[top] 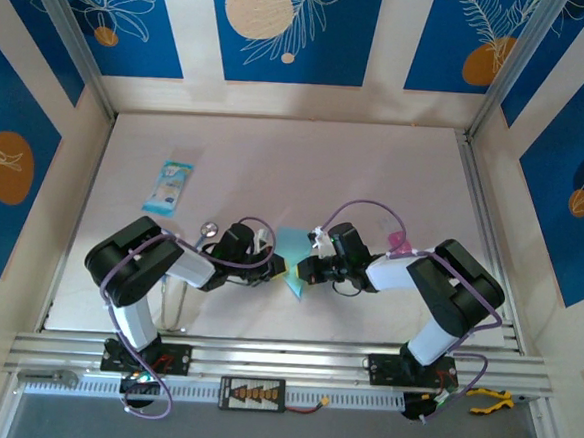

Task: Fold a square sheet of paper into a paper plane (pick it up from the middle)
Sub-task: Third fold the triangle at the center of the table.

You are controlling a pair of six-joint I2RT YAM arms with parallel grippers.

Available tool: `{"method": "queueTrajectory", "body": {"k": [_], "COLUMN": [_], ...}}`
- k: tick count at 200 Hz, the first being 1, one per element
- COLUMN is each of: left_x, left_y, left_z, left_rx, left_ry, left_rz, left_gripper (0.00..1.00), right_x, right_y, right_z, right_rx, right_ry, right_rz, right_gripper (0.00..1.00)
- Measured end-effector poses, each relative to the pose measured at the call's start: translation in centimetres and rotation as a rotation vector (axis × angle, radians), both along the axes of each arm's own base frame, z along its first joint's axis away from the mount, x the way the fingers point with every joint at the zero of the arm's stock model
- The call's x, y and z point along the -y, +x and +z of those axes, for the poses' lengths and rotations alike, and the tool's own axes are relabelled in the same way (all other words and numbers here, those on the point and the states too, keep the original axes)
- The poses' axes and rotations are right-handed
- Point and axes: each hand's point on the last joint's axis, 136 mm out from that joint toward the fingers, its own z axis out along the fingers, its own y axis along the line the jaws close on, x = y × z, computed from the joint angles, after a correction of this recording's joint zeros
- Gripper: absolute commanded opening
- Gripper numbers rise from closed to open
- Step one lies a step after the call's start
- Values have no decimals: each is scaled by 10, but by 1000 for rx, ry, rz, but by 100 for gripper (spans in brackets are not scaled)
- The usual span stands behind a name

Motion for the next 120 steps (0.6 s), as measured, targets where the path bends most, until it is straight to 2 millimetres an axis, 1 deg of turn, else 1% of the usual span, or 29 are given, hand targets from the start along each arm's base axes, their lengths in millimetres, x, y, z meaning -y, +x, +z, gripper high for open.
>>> {"method": "queueTrajectory", "body": {"k": [22,32,51,63,88,104,120], "left_x": [0,0,0,0,0,-1,-1], "left_y": [0,0,0,0,0,0,0], "left_z": [0,0,0,0,-1,-1,-1], "left_rx": [-2,3,8,11,21,25,30], "left_ry": [7,9,17,25,46,58,68], "left_rz": [-3,-4,-1,4,16,24,33], "left_gripper": [2,2,1,2,1,1,2], "right_x": [-1,-2,4,7,8,6,2], "right_y": [-2,-3,-7,-8,-10,-15,-23], "right_z": [4,7,12,21,47,59,63], "right_rx": [-7,-13,-60,-84,-99,-108,-136], "right_ry": [-5,-10,-44,-54,-16,13,27], "right_rz": [-10,-15,-48,-77,-118,-131,-131], "right_gripper": [24,27,29,29,29,24,19]}}
